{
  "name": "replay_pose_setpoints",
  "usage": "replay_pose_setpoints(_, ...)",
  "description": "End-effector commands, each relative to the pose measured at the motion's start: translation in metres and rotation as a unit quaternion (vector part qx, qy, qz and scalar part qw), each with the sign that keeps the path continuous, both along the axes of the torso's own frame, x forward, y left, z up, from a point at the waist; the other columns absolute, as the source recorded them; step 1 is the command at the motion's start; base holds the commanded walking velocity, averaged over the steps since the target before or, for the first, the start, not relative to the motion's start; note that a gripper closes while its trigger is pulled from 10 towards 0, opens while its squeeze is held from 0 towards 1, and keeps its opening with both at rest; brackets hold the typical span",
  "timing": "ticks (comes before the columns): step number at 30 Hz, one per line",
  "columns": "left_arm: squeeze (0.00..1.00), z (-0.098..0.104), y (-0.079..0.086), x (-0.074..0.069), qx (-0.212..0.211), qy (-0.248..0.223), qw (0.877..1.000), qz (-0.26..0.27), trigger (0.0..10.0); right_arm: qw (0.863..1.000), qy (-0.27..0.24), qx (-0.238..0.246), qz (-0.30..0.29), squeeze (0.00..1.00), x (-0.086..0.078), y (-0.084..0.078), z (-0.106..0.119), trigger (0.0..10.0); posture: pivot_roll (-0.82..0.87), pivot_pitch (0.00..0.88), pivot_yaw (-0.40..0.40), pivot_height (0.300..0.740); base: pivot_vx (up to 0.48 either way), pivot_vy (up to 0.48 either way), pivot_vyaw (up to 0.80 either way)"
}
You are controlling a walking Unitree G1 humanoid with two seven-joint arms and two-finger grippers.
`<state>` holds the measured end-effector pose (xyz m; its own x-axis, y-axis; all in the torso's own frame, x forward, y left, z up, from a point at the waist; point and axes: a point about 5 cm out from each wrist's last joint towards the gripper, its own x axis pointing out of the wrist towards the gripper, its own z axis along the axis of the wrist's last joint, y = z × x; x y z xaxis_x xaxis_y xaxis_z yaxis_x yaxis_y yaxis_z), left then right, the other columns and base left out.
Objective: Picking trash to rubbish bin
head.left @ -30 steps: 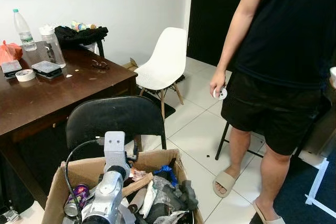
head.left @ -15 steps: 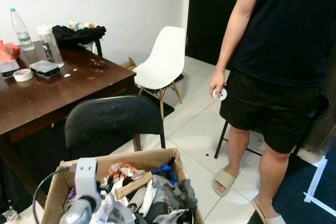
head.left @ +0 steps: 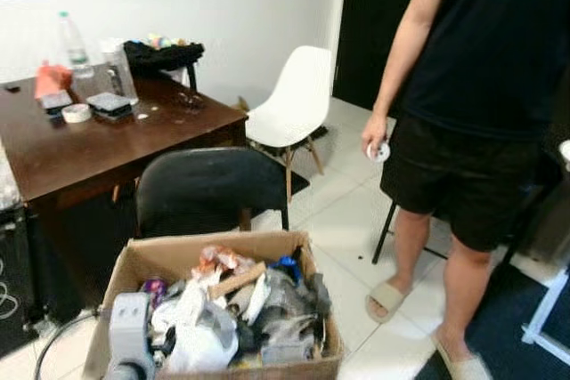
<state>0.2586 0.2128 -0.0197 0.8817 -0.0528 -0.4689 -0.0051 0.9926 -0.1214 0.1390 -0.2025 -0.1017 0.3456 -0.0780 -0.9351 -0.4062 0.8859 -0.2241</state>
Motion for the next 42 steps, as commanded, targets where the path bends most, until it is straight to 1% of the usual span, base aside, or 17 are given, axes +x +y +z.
replay_pose_setpoints(1, 0.00, 0.001, 0.001, 0.000, 0.009, -0.002, 1.000, -0.004, 10.0, 1.000, 0.010, 0.016, 0.006, 0.00, -0.005, 0.011, -0.003, 10.0, -0.04, 0.068, 0.030, 0.740, -0.409, 0.000, 0.00)
replay_pose_setpoints(11, 0.00, -0.006, -0.001, -0.007, 0.018, 0.011, 1.000, -0.015, 10.0, 1.000, 0.012, 0.014, 0.005, 0.00, -0.007, 0.008, -0.004, 10.0, -0.04, 0.074, 0.032, 0.740, -0.406, 0.000, 0.00)
replay_pose_setpoints(15, 0.00, -0.013, 0.003, -0.016, 0.032, 0.031, 0.999, -0.020, 10.0, 1.000, 0.013, 0.014, 0.006, 0.00, -0.008, 0.008, -0.004, 10.0, -0.04, 0.075, 0.032, 0.740, -0.405, 0.000, 0.00)
replay_pose_setpoints(18, 0.00, -0.024, 0.007, -0.031, 0.048, 0.065, 0.996, -0.023, 10.0, 1.000, 0.014, 0.015, 0.007, 0.00, -0.009, 0.008, -0.004, 10.0, -0.04, 0.078, 0.032, 0.740, -0.403, 0.000, 0.00)
replay_pose_setpoints(21, 0.00, -0.027, 0.008, -0.037, 0.049, 0.074, 0.996, -0.026, 10.0, 1.000, 0.014, 0.015, 0.008, 0.00, -0.009, 0.008, -0.004, 10.0, -0.04, 0.077, 0.031, 0.740, -0.349, 0.000, 0.00)
replay_pose_setpoints(22, 0.00, -0.032, 0.011, -0.044, 0.056, 0.086, 0.994, -0.028, 10.0, 1.000, 0.014, 0.015, 0.008, 0.00, -0.009, 0.008, -0.004, 10.0, -0.04, 0.077, 0.030, 0.740, 0.000, 0.000, 0.00)
replay_pose_setpoints(23, 0.00, -0.032, 0.011, -0.044, 0.056, 0.086, 0.994, -0.028, 10.0, 1.000, 0.014, 0.015, 0.008, 0.00, -0.009, 0.008, -0.004, 10.0, -0.04, 0.077, 0.030, 0.740, 0.000, 0.000, 0.00)
replay_pose_setpoints(25, 0.00, -0.042, 0.017, -0.062, 0.061, 0.122, 0.991, -0.012, 10.0, 1.000, 0.015, 0.014, 0.009, 0.00, -0.009, 0.008, -0.004, 10.0, -0.04, 0.074, 0.028, 0.740, 0.000, 0.000, 0.00)
replay_pose_setpoints(26, 0.00, -0.042, 0.017, -0.062, 0.061, 0.122, 0.991, -0.012, 10.0, 1.000, 0.015, 0.014, 0.009, 0.00, -0.009, 0.008, -0.004, 10.0, -0.04, 0.074, 0.028, 0.740, 0.000, 0.000, 0.00)
replay_pose_setpoints(28, 0.00, -0.053, 0.023, -0.082, 0.069, 0.167, 0.983, 0.001, 10.0, 1.000, 0.015, 0.013, 0.010, 0.00, -0.009, 0.008, -0.004, 10.0, -0.04, 0.074, 0.028, 0.740, 0.000, 0.000, 0.00)
replay_pose_setpoints(29, 0.00, -0.053, 0.023, -0.082, 0.069, 0.167, 0.983, 0.001, 10.0, 1.000, 0.015, 0.013, 0.010, 0.00, -0.009, 0.008, -0.004, 10.0, -0.04, 0.074, 0.028, 0.740, 0.000, 0.000, 0.00)
replay_pose_setpoints(30, 0.00, -0.058, 0.024, -0.092, 0.074, 0.190, 0.979, 0.004, 10.0, 1.000, 0.015, 0.013, 0.010, 0.00, -0.009, 0.008, -0.004, 10.0, -0.03, 0.070, 0.029, 0.740, 0.000, 0.000, 0.00)
replay_pose_setpoints(31, 0.00, -0.058, 0.024, -0.092, 0.074, 0.190, 0.979, 0.004, 10.0, 1.000, 0.015, 0.013, 0.010, 0.00, -0.009, 0.008, -0.004, 10.0, -0.03, 0.070, 0.029, 0.740, 0.000, 0.000, 0.00)
replay_pose_setpoints(34, 0.00, -0.070, 0.026, -0.118, 0.079, 0.244, 0.966, 0.015, 10.0, 1.000, 0.014, 0.013, 0.013, 0.00, -0.008, 0.009, -0.004, 10.0, -0.03, 0.066, 0.031, 0.740, 0.000, -0.331, 0.00)
replay_pose_setpoints(35, 0.00, -0.070, 0.026, -0.118, 0.079, 0.244, 0.966, 0.015, 10.0, 1.000, 0.014, 0.013, 0.013, 0.00, -0.008, 0.009, -0.004, 10.0, -0.03, 0.066, 0.031, 0.740, 0.000, -0.401, 0.00)
replay_pose_setpoints(36, 0.00, -0.075, 0.026, -0.133, 0.078, 0.271, 0.959, 0.022, 10.0, 1.000, 0.013, 0.014, 0.015, 0.00, -0.007, 0.010, -0.004, 10.0, -0.03, 0.065, 0.033, 0.740, 0.000, -0.420, 0.00)
replay_pose_setpoints(42, 0.00, -0.081, 0.026, -0.150, 0.076, 0.299, 0.951, 0.029, 10.0, 1.000, 0.013, 0.012, 0.023, 0.00, -0.006, 0.011, -0.003, 10.0, -0.02, 0.062, 0.035, 0.740, 0.000, -0.423, 0.00)
